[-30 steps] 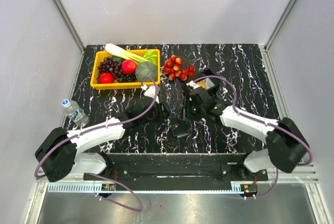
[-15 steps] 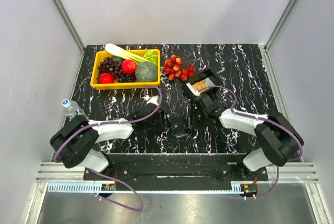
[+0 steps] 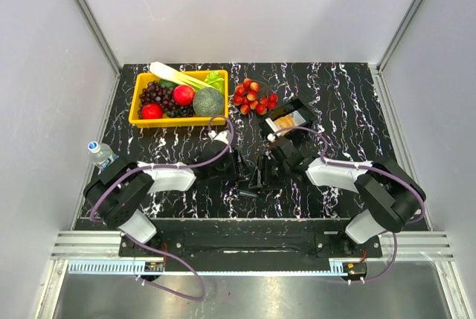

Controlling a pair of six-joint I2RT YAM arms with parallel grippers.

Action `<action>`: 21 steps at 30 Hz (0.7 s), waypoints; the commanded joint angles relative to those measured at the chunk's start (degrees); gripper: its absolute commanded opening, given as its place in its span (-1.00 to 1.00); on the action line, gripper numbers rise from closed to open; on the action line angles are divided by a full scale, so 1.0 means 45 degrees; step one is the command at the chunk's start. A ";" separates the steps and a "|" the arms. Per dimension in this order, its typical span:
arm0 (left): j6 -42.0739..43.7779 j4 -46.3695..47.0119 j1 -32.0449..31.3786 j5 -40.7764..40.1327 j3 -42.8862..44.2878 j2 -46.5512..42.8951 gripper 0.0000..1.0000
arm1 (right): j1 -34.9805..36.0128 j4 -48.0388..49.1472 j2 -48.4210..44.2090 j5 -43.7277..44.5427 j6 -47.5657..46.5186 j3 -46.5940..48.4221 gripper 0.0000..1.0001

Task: Put the credit cards into the card holder
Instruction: Close the card holder at the center of the board, then reset both arms

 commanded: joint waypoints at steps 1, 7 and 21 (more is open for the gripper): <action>0.0484 -0.0204 0.0485 0.0348 0.0482 -0.0252 0.06 | 0.0666 0.0258 -0.0259 0.0559 0.0417 0.0307 0.16; 0.1070 -0.1199 0.0857 -0.0352 0.0210 -0.1423 0.29 | 0.0491 -0.3312 -0.1741 0.4988 -0.1337 0.1478 0.41; 0.1676 -0.3174 0.4290 -0.1547 -0.1449 -0.6598 0.98 | -0.8177 -0.5151 -0.7390 0.6142 -0.2202 -0.0631 0.99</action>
